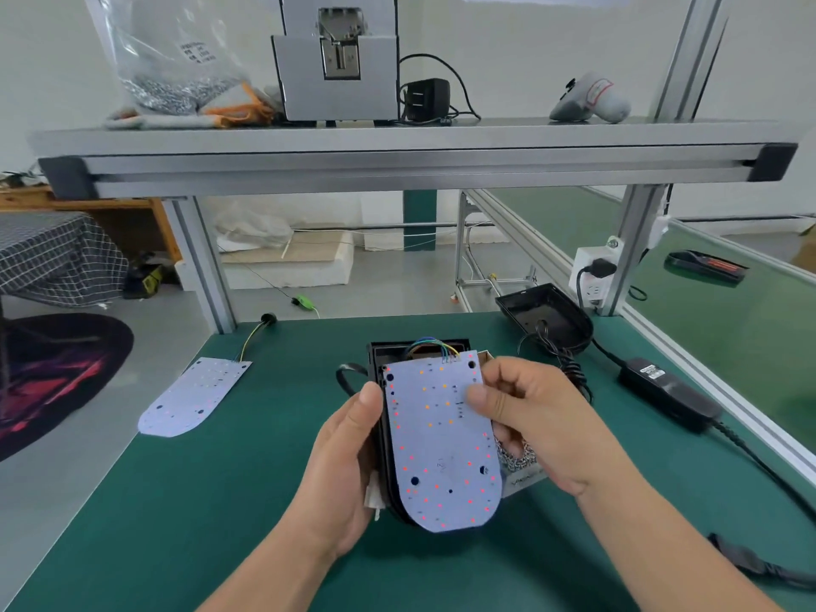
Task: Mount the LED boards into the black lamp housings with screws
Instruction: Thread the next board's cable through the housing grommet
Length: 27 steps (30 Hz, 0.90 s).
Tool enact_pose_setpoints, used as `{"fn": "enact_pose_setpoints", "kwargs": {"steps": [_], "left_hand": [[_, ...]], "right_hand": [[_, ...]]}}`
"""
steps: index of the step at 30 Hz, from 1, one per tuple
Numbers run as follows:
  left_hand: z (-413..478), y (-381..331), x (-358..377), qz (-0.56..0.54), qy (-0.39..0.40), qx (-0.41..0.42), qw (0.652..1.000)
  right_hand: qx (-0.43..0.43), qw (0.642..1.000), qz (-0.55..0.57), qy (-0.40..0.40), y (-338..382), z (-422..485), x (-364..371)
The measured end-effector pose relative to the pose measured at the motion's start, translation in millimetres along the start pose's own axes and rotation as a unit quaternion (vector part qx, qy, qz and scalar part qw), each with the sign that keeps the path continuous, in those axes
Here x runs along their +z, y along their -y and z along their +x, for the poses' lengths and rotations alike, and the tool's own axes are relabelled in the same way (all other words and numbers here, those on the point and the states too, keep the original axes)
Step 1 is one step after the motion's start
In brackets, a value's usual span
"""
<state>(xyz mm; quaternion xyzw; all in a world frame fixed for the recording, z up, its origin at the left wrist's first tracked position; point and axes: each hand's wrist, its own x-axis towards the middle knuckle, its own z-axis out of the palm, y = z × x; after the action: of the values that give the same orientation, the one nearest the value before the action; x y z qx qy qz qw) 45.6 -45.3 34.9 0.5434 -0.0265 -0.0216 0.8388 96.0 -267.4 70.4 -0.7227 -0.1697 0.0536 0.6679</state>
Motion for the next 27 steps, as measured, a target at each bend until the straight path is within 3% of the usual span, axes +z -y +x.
{"fn": "enact_pose_setpoints", "kwargs": {"steps": [10, 16, 20, 27], "left_hand": [[4.7, 3.1, 1.9, -0.033, 0.002, -0.013, 0.999], [4.7, 7.3, 1.2, -0.014, -0.014, 0.007, 1.0], [4.1, 7.9, 4.7, 0.063, -0.053, 0.007, 0.997], [-3.8, 10.5, 16.5, 0.063, -0.047, 0.061, 0.995]], "right_hand": [[-0.053, 0.994, -0.028, -0.096, -3.1, -1.1, 11.4], [-0.057, 0.995, -0.04, -0.067, -0.3, -1.5, 8.6], [-0.065, 0.995, -0.052, -0.063, 2.6, -2.5, 10.0], [-0.096, 0.953, -0.264, -0.117, 6.5, -10.3, 22.3]]}}
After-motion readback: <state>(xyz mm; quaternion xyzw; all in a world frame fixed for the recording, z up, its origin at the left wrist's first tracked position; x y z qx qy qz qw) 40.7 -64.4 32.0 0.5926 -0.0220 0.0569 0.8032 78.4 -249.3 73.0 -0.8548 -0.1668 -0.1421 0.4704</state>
